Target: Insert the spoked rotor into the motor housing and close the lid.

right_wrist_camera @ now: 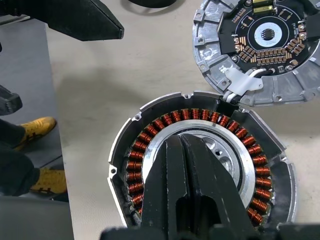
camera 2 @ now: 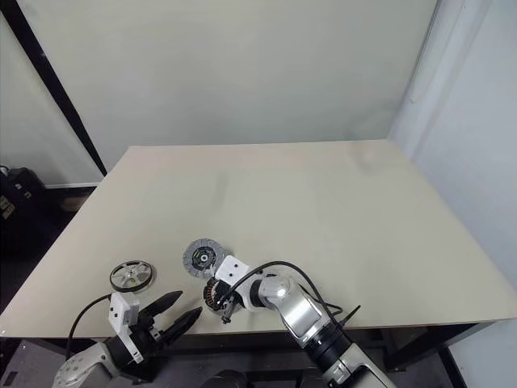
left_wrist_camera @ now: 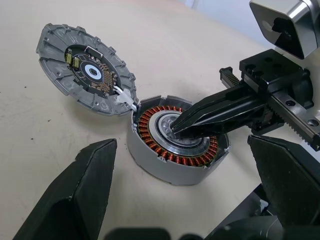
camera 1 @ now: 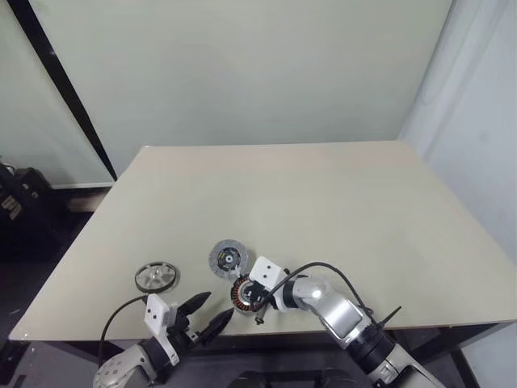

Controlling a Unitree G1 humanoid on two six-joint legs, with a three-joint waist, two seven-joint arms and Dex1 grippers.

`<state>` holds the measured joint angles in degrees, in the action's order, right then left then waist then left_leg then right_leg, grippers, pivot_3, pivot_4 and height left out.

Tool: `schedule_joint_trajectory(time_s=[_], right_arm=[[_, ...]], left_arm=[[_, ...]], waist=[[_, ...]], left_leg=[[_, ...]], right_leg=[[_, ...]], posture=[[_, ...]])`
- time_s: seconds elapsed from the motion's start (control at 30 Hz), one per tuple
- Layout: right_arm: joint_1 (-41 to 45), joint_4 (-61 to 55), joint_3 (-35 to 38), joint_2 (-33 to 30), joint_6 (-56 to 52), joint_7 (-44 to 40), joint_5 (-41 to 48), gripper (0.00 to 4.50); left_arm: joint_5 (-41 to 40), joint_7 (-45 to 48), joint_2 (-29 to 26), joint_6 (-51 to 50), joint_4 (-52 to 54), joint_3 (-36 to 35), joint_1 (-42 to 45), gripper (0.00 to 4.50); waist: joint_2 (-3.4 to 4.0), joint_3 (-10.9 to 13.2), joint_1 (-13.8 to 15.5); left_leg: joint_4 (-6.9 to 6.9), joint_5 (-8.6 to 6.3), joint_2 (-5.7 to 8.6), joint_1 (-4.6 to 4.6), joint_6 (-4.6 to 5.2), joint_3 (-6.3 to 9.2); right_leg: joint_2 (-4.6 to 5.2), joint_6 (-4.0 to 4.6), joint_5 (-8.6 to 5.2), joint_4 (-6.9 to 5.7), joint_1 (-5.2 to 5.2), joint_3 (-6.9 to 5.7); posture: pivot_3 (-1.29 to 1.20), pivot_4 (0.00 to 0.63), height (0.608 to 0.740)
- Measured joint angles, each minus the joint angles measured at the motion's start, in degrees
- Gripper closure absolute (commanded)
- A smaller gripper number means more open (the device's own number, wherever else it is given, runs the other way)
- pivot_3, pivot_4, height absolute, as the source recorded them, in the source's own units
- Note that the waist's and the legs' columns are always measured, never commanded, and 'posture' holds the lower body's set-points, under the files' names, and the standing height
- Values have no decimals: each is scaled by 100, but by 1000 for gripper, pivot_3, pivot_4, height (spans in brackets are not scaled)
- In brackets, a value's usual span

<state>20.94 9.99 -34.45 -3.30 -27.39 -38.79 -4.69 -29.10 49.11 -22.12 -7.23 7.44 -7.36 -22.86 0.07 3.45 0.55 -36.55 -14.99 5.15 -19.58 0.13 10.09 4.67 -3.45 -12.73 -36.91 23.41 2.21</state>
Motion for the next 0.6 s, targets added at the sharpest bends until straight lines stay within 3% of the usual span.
schedule_joint_trajectory(time_s=[0.6], right_arm=[[-6, 265, 241, 71, 184, 131, 9, 4483]], left_arm=[[1, 0, 10, 2, 0, 15, 1, 0]], waist=[[0, -2, -2]], left_leg=[[0, 0, 1, 1, -1, 0]], right_leg=[[-4, 2, 1, 0, -1, 1]], posture=[[0, 0, 740]])
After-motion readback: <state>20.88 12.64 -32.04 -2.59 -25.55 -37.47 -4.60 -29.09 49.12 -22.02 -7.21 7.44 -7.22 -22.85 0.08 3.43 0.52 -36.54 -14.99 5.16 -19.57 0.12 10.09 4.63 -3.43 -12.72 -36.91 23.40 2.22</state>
